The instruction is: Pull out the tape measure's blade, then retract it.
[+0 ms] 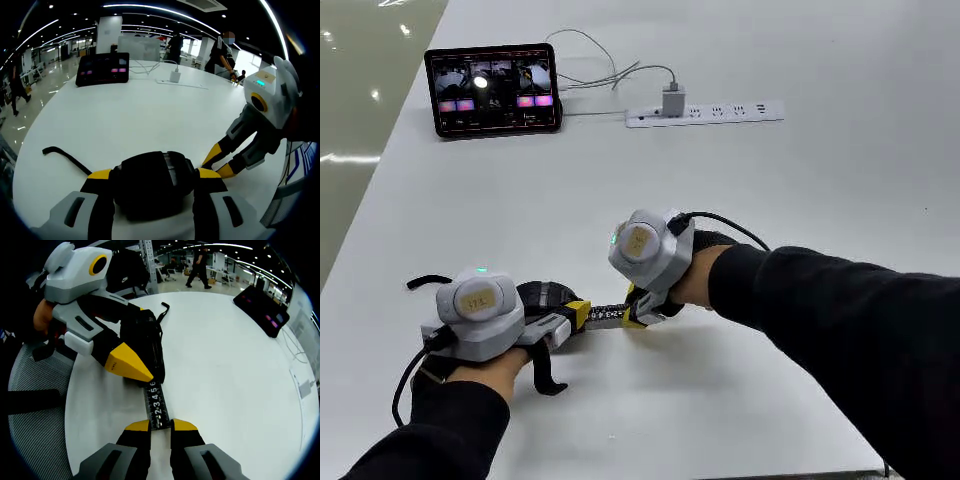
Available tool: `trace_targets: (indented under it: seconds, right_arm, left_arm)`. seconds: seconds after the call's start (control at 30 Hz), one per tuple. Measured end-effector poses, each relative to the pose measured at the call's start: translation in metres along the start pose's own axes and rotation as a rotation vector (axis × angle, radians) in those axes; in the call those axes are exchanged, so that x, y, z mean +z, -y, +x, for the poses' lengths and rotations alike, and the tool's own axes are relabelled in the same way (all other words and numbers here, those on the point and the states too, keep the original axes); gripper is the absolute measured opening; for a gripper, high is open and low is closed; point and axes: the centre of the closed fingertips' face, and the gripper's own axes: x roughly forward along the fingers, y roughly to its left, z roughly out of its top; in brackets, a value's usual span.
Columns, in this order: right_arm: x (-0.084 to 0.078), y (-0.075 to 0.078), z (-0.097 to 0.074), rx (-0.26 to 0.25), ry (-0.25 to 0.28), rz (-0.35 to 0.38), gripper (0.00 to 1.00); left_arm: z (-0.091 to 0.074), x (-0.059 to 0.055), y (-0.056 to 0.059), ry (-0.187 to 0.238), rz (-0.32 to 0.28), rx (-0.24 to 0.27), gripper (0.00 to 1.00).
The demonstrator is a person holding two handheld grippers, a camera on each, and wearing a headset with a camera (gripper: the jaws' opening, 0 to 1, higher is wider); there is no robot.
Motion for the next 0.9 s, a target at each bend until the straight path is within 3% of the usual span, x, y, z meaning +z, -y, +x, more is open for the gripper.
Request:
trace_targets:
  seconds: [0.9]
  right_arm:
    - [0.0101,-0.0021,0.0058,0.001,0.027,0.027,0.1]
  left_arm:
    - [0.0008,-0.0003,-0.0008,-0.002,-0.007,-0.007,0.58]
